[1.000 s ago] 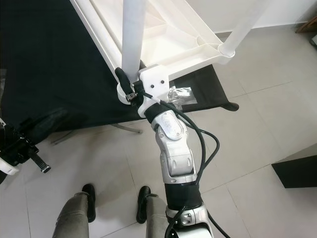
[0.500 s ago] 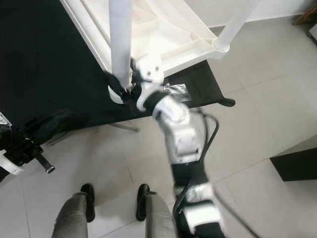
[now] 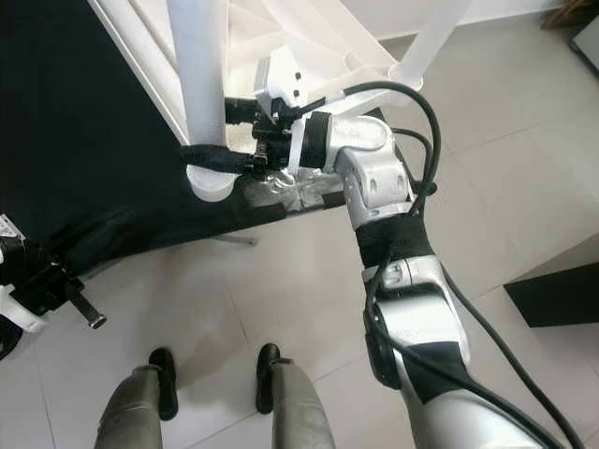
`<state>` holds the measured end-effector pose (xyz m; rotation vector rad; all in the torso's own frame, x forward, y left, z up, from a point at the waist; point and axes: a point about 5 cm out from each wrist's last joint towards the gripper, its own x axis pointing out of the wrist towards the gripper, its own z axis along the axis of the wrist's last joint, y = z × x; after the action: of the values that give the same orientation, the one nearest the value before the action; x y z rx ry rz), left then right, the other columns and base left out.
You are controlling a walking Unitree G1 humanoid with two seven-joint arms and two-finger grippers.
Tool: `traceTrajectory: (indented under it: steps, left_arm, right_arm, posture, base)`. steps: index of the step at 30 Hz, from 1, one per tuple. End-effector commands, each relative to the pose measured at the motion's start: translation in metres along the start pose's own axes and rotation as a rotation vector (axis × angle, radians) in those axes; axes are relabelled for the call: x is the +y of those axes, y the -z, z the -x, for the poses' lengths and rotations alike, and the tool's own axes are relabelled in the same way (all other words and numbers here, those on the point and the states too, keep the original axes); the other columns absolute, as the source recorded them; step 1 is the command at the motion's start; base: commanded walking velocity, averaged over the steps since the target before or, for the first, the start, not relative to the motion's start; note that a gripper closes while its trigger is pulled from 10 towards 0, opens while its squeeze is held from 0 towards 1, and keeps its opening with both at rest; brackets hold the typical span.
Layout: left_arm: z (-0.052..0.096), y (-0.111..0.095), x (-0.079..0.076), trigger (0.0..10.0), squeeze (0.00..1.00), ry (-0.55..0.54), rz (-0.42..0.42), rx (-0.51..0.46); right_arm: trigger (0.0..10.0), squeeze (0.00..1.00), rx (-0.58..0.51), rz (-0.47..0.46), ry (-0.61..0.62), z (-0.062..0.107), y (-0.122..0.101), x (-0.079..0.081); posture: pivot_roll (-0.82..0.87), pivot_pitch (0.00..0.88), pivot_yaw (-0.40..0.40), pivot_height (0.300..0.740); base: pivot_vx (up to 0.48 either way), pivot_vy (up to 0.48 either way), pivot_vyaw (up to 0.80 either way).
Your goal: Building children table
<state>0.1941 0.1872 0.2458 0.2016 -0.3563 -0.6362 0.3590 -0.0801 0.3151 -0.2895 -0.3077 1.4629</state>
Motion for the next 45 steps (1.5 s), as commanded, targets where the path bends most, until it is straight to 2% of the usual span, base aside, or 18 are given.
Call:
traceTrajectory:
  steps: [1,6,13,16,17,18,19,21,23,24,31,32,33,34,37,38,41,45]
  left_arm:
    - [0.003,-0.001,-0.004,10.0,0.00,0.007,-0.004,0.000]
    - [0.003,-0.002,-0.004,10.0,0.00,0.003,-0.005,0.001]
    - [0.003,-0.002,-0.004,10.0,0.00,0.001,-0.001,-0.001]
    - [0.003,-0.001,-0.004,10.0,0.00,0.003,0.004,-0.001]
    - [0.003,-0.001,-0.004,10.0,0.00,0.003,0.004,-0.001]
    - [0.003,-0.001,-0.004,10.0,0.00,0.006,0.008,-0.001]
    - [0.003,0.000,-0.004,10.0,0.00,0.009,0.012,-0.001]
    - [0.002,0.000,-0.005,10.0,0.00,0.014,0.012,-0.001]
    - [0.002,0.000,-0.005,10.0,0.00,0.014,0.012,-0.001]
    - [0.002,0.000,-0.004,10.0,0.00,0.016,0.013,-0.002]
    - [0.000,0.001,-0.007,10.0,0.00,0.024,0.020,-0.007]
    - [0.000,0.001,-0.006,10.0,0.00,0.023,0.018,-0.007]
    - [0.000,0.001,-0.006,10.0,0.00,0.023,0.018,-0.007]
    - [0.000,0.001,-0.005,10.0,0.00,0.020,0.017,-0.007]
    - [-0.001,0.000,-0.004,10.0,0.00,0.020,0.012,-0.007]
    - [-0.001,0.000,-0.004,10.0,0.00,0.018,0.009,-0.007]
    - [-0.001,-0.001,-0.003,10.0,0.00,0.013,0.005,-0.010]
    - [0.000,-0.002,-0.001,10.0,0.00,0.007,0.000,-0.010]
  right_arm:
    - [0.0,0.00,0.001,-0.025,-0.046,-0.001,0.008,0.004]
    - [0.0,0.00,0.013,-0.011,-0.007,0.003,0.012,-0.002]
    - [0.0,0.00,0.070,0.002,0.323,0.033,0.026,-0.017]
    - [0.0,0.00,0.048,-0.106,0.715,0.036,0.049,-0.010]
    - [0.0,0.00,0.048,-0.106,0.715,0.036,0.049,-0.010]
    - [0.0,0.00,0.122,-0.150,0.942,0.032,0.072,0.010]
    - [0.0,0.00,0.145,-0.172,1.019,0.023,0.085,0.032]
    - [0.0,0.00,0.170,-0.167,1.065,0.016,0.093,0.049]
    - [0.0,0.00,0.170,-0.167,1.065,0.016,0.093,0.049]
    - [0.0,0.00,0.159,-0.208,1.070,0.006,0.098,0.059]
    - [0.0,0.00,0.089,-0.152,0.990,-0.016,0.078,0.042]
    - [3.6,0.00,0.100,-0.139,0.986,-0.016,0.076,0.040]
    - [3.6,0.00,0.100,-0.139,0.986,-0.016,0.076,0.040]
    - [10.0,0.00,0.115,-0.132,1.001,-0.016,0.073,0.042]
    - [10.0,0.00,0.079,-0.128,0.931,-0.018,0.062,0.040]
    - [10.0,1.00,0.020,-0.142,0.881,-0.017,0.053,0.034]
    - [10.0,1.00,-0.073,-0.147,0.750,-0.017,0.037,0.025]
    - [10.0,0.95,-0.086,-0.111,0.568,-0.017,0.025,0.021]
  posture:
    - [0.09,0.381,-0.181,0.740]
    - [0.09,0.387,-0.181,0.740]
    - [0.08,0.395,-0.183,0.740]
    - [0.07,0.398,-0.188,0.740]
    - [0.07,0.398,-0.188,0.740]
    - [0.06,0.402,-0.180,0.740]
    - [0.07,0.407,-0.171,0.740]
    - [0.07,0.407,-0.171,0.740]
    - [0.07,0.407,-0.171,0.740]
    - [0.07,0.398,-0.162,0.740]
    - [0.07,0.392,-0.168,0.740]
    - [0.07,0.393,-0.164,0.740]
    - [0.07,0.393,-0.164,0.740]
    - [0.07,0.393,-0.164,0.740]
    - [0.08,0.395,-0.158,0.740]
    - [0.09,0.395,-0.154,0.740]
    - [0.10,0.396,-0.156,0.740]
    - [0.10,0.396,-0.156,0.740]
  base:
    - [0.000,0.000,0.00]
    - [0.000,0.000,0.00]
    - [0.000,0.000,0.00]
    - [0.000,0.000,0.00]
    - [0.000,0.000,0.00]
    - [0.000,0.000,0.00]
    - [0.000,0.000,0.00]
    - [0.000,0.000,0.00]
    - [0.000,0.000,0.00]
    - [0.000,0.000,0.00]
    - [0.000,0.000,0.00]
    - [0.000,0.000,0.00]
    - [0.000,0.000,0.00]
    - [0.000,0.000,0.00]
    - [0.000,0.000,0.00]
    - [0.000,0.000,0.00]
    - [0.000,0.000,0.00]
    - [0.000,0.000,0.00]
